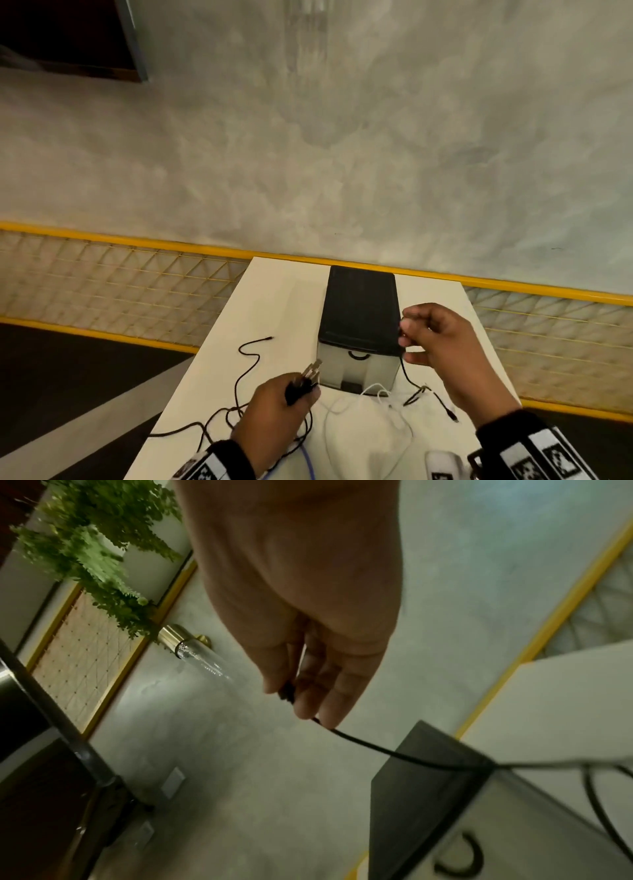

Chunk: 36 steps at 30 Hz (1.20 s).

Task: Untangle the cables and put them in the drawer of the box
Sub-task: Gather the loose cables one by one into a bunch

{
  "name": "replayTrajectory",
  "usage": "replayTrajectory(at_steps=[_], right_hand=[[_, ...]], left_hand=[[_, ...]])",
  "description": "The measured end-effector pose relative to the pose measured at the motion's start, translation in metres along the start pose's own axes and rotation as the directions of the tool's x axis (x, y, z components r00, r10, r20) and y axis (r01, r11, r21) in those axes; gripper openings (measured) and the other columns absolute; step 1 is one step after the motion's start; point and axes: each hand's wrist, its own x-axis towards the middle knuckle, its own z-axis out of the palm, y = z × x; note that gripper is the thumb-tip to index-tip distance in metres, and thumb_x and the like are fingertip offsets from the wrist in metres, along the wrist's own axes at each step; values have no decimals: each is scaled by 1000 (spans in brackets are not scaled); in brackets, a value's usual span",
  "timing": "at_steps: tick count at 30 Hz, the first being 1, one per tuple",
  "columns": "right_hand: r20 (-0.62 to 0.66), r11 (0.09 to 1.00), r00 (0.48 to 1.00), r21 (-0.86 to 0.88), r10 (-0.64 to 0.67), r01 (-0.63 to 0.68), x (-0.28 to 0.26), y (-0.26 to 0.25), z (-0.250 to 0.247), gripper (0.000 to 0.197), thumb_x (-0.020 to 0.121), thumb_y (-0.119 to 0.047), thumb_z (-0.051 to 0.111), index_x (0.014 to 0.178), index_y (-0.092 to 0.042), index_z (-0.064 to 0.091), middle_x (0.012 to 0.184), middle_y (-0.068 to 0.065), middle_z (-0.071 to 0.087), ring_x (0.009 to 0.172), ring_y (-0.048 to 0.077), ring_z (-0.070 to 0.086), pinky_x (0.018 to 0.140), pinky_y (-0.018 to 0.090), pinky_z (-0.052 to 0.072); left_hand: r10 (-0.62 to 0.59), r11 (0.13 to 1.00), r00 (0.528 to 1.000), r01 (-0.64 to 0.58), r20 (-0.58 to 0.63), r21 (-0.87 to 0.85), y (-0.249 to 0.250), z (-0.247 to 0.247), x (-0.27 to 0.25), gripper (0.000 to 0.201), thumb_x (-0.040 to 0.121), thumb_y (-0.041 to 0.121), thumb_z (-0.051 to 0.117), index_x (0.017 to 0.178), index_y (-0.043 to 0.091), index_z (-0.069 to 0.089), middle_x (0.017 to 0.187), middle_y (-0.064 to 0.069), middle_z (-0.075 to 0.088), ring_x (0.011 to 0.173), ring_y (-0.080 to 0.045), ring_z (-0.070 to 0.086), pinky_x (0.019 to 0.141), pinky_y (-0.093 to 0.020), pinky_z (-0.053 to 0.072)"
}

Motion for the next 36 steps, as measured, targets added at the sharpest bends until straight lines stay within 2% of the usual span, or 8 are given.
replayTrajectory(at_steps=[5,10,15,19,24,28,32,36], right_hand=[[99,1000,995,-26,0,3,-16,13,31,6,83,-4,72,83,-7,68,68,8,67,61,17,62,57,31,52],[138,998,990,64,14,-23,-27,24,49,13,91,-6,63,85,-9,75,86,13,75,74,21,71,62,28,58],[215,988,976,140,37,-68,-35,48,47,26,86,4,64,104,-13,72,101,10,69,91,20,67,73,26,56],[467,994,882,43,65,-96,-46,66,62,48,70,4,69,114,-12,59,99,11,71,92,21,69,81,36,55],[567,947,789,-315,234,-55,-57,103,80,14,73,-7,64,81,-18,59,71,8,67,65,19,66,74,48,57],[495,866,825,-500,273,13,-64,142,59,21,83,-12,61,76,-31,60,71,-8,64,61,0,61,66,30,56],[429,721,865,-682,258,123,-55,169,42,16,76,-46,45,73,-59,54,84,-22,58,89,3,58,89,36,50],[289,646,894,-763,342,-1,-56,188,24,19,89,-40,52,82,-57,55,87,-34,56,99,0,52,95,36,40]], left_hand=[[116,967,993,-119,-23,-226,44,17,19,11,89,33,69,80,27,72,59,20,61,52,5,48,54,-14,38],[171,962,980,-144,102,-232,54,31,22,21,86,10,70,86,31,71,82,11,75,79,2,68,74,-15,51],[112,964,993,-120,-44,-237,38,31,23,5,86,21,70,85,26,71,78,10,74,74,3,66,73,-19,48],[0,920,1000,0,-1,-391,39,33,20,11,85,32,66,76,25,69,73,4,71,72,-12,68,75,-35,57],[29,887,996,-66,-88,-456,58,19,15,18,97,23,58,80,19,63,68,-1,59,53,-10,44,55,-28,36],[26,811,955,-193,-296,-552,81,-31,22,14,98,18,54,88,15,63,63,5,58,56,-11,42,52,-25,33],[54,728,877,-362,-478,-582,98,-70,20,23,100,20,52,81,20,64,57,8,53,53,-9,43,52,-28,34],[178,662,862,-461,-474,-591,114,-95,21,23,97,32,53,81,22,64,51,6,44,49,-12,40,48,-26,39]])
